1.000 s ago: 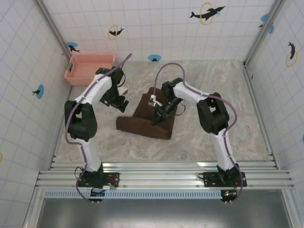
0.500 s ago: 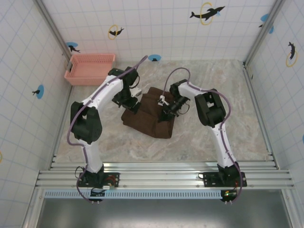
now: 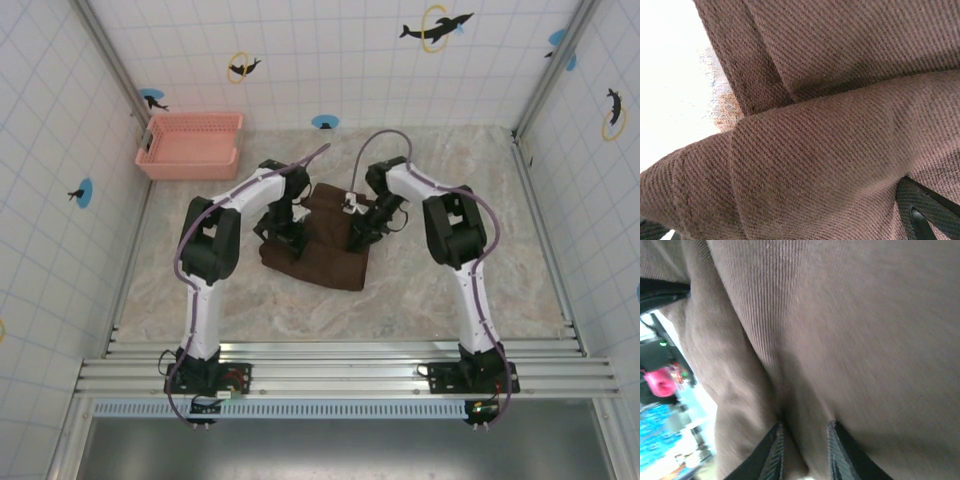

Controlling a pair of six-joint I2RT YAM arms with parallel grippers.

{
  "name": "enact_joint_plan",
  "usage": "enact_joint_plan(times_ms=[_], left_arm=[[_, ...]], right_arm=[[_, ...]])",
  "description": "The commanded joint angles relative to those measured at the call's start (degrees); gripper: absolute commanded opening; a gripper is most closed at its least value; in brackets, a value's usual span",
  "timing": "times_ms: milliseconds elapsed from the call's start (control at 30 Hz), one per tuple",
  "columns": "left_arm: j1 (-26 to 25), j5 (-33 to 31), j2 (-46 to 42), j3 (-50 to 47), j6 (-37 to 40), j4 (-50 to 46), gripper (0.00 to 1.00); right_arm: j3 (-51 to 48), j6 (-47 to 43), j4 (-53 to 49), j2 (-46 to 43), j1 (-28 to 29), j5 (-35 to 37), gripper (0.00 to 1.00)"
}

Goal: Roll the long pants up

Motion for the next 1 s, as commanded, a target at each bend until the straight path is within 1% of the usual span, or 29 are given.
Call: enact_joint_plan(times_ms=[0,100,167,267,333,433,500,600,733,800,867,967], left_arm=[[0.19,-0.02,0.85,-0.27,-1.28,-0.05,0.97],[0.18,0.26,1.02,0.16,-1.38,0.12,0.97],[0.21,0.38,1.13,0.34,-1.20,-0.01,0.97],[0.19,0.27,1.09,0.40,-0.94,-0.17,0.97],[0.18,0.10,1.13,0.44,-0.76,-0.23,0.97],[0.19,0.20,1.22,0.54,-0.60,-0.54,0.97],[0.18,0.32,1.05,0.62,-0.41,-0.66,0.97],[0.19,-0.01,0.78,0.71,-0.02,-0.84,0.97],[0.17,-0.31,0.65,0.54,0.68,-1.28,0.97],[0.19,-0.36,0.61,0.45,1.19,-1.45,0.97],[0.20,-0.45,0.56,0.54,1.71,-1.78,0.97],[0.05,-0.72,0.69,0.71,1.82,-2.12,0.97]], right_arm=[[-2.38,-1.37,-0.99,-12.33,-0.37,11.40,0.30],[-4.51,-0.12,-0.25,-17.69,1.26,12.41,0.33],[-5.05,0.91,-0.25,-20.01,3.27,12.69,0.33],[-6.26,2.07,1.04,-22.16,7.99,13.26,0.34],[-7.84,3.28,2.94,-22.00,10.73,12.37,0.34],[-10.96,4.98,6.87,-20.26,12.71,8.18,0.33],[-13.64,5.17,9.81,-18.97,13.35,8.17,0.33],[-17.32,3.94,11.45,-16.08,12.36,10.29,0.32],[-20.61,1.26,12.21,-12.78,9.97,15.71,0.31],[-21.45,-1.11,11.70,-13.50,10.07,21.12,0.31],[-23.04,-2.25,12.57,-16.98,11.34,28.44,0.32],[-28.11,-3.43,16.89,-25.35,15.02,36.00,0.37]])
